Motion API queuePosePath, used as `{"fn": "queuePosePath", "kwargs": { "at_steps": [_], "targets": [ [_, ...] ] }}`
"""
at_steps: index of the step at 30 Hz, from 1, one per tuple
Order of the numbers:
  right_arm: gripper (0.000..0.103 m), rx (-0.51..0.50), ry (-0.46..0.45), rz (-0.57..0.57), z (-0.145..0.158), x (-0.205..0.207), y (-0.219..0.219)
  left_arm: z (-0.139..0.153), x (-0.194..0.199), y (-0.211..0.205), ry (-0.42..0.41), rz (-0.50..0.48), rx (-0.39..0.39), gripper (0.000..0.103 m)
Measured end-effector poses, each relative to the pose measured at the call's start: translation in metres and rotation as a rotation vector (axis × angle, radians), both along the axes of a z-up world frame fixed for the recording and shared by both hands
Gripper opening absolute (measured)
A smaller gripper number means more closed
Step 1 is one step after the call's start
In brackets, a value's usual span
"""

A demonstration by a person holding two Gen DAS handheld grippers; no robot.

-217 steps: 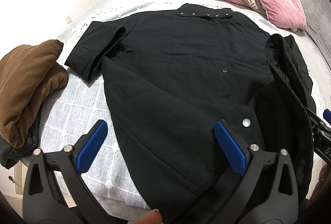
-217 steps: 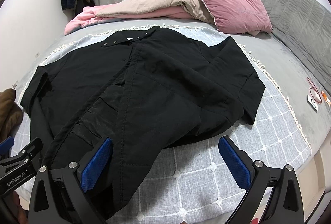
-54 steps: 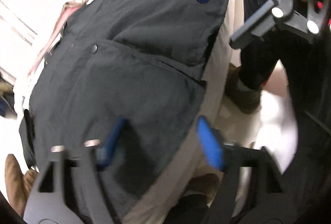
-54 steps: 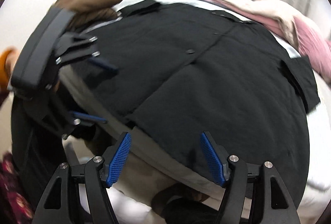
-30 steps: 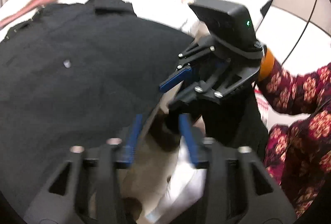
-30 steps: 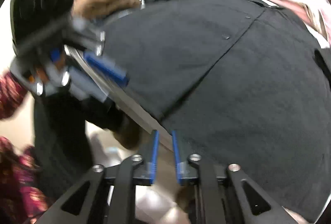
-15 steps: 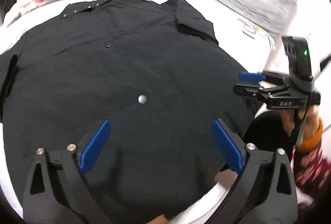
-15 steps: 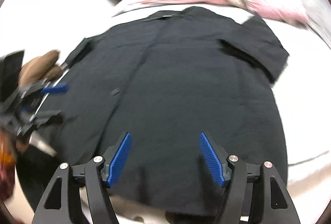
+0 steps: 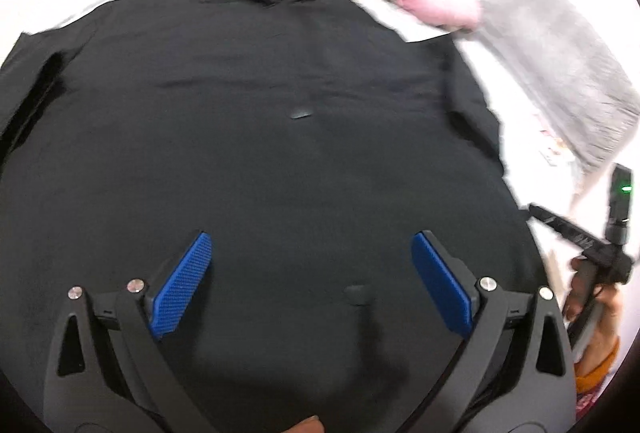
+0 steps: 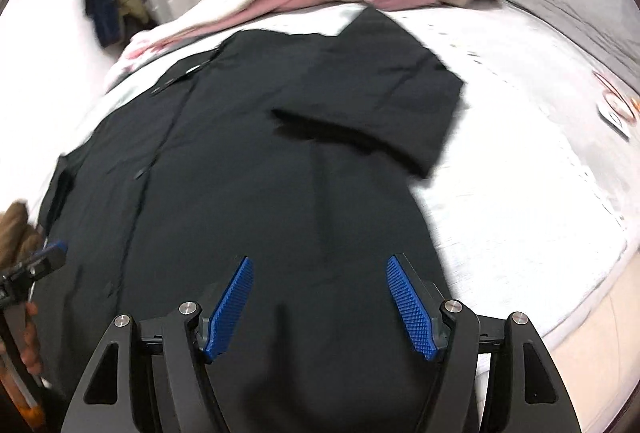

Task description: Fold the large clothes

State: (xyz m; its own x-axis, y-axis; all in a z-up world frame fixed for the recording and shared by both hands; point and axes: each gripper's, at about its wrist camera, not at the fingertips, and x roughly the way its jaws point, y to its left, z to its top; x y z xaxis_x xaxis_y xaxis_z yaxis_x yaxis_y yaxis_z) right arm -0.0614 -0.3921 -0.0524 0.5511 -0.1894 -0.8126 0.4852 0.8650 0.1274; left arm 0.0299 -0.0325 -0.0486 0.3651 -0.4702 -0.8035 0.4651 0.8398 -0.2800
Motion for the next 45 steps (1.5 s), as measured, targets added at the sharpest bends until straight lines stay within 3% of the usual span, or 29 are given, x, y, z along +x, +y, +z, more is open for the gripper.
{"fn": "queuePosePath", "kwargs": {
  "at_steps": [5,11,17,18,19,21,22,26,30,34,36,41,45],
  "targets": [
    [0.071,-0.026,0.006,-0.074,0.006,0.019,-0.025,0.004,0.023,0.018,0.006,0.058,-0.018,0.1],
    [0.071,-0.094,0.064,0.086,0.005,0.102,0.0,0.004,0.036,0.026,0.033,0.09,-0.057,0.1],
    [0.07,-0.325,0.199,0.125,-0.038,0.175,0.016,0.002,0.047,0.029,-0.029,0.142,-0.01,0.1],
    [0.06,-0.345,0.187,0.119,-0.037,0.177,0.014,0.002,0.049,0.03,-0.033,0.15,-0.003,0.1],
    [0.041,-0.341,0.177,0.131,-0.034,0.178,0.011,0.002,0.052,0.03,-0.035,0.158,0.0,0.1],
    [0.017,-0.356,0.167,0.153,-0.021,0.177,0.004,0.001,0.056,0.033,-0.032,0.166,-0.004,0.1],
    [0.015,-0.374,0.168,0.143,-0.013,0.175,-0.001,0.001,0.058,0.033,-0.032,0.164,-0.01,0.1],
    [0.013,-0.421,0.156,0.069,0.028,0.162,-0.044,-0.002,0.063,0.034,-0.05,0.155,0.011,0.1],
    [0.013,-0.502,0.154,-0.086,0.072,0.156,-0.112,-0.009,0.067,0.034,-0.063,0.141,0.019,0.1],
    [0.012,-0.693,0.196,-0.241,0.104,0.152,-0.175,-0.015,0.073,0.035,-0.073,0.128,0.01,0.1],
    [0.012,-0.742,0.226,-0.306,0.11,0.149,-0.207,-0.017,0.077,0.034,-0.087,0.124,0.019,0.1],
    [0.011,-0.725,0.335,-0.426,0.096,0.15,-0.279,-0.024,0.086,0.03,-0.085,0.126,0.036,0.1],
    [0.011,-0.654,0.465,-0.485,0.045,0.148,-0.338,-0.025,0.09,0.031,-0.038,0.133,0.04,0.1]
  ]
}}
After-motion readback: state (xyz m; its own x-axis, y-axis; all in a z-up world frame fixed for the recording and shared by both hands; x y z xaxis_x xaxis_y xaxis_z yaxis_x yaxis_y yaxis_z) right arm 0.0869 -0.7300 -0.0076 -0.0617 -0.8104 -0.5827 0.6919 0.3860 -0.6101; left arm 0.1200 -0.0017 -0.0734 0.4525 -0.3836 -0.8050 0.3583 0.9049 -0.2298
